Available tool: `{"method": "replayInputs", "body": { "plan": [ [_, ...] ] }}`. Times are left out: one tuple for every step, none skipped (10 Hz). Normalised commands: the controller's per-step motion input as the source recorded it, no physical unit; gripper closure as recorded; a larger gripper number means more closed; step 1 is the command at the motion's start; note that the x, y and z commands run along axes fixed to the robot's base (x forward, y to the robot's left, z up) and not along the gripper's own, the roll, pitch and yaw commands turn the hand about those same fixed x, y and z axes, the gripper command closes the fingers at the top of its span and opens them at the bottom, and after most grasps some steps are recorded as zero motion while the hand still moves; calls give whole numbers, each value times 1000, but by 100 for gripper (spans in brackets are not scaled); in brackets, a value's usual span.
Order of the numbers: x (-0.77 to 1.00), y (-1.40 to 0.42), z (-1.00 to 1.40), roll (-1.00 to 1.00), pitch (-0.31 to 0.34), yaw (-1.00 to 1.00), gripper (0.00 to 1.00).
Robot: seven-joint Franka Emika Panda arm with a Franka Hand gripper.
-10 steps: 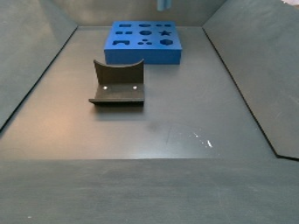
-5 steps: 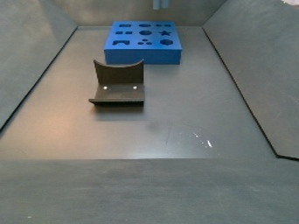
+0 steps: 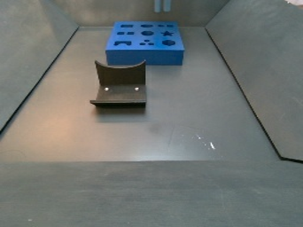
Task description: Insert the square-circle object.
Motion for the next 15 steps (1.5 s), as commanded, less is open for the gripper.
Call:
{"method": "replayInputs", "body": {
  "plan": [
    [0, 114, -580, 147, 4, -717, 100],
    [-40, 0, -549, 110, 3, -454, 100],
    [0, 0, -437, 30, 0, -111, 100],
    [49, 0, -386, 0, 0, 0, 100],
    [11, 0, -303, 74, 0, 0, 100],
    [0, 0, -263, 44, 3, 0, 100],
    [-26, 0, -266, 0, 0, 0, 100],
    [-129, -46, -126, 0, 0, 0, 100],
    [-209, -94, -83, 0, -19, 0, 100],
    [-209, -117, -66, 0, -19, 0, 100],
    [-154, -94, -89, 0, -9, 0, 100],
    [-3, -20, -174, 0, 0, 0, 100],
    [0, 0, -234, 0, 0, 0, 100],
    [0, 0, -251, 0, 0, 0, 100],
    [-171, 3, -263, -10, -3, 0, 100]
  ]
}}
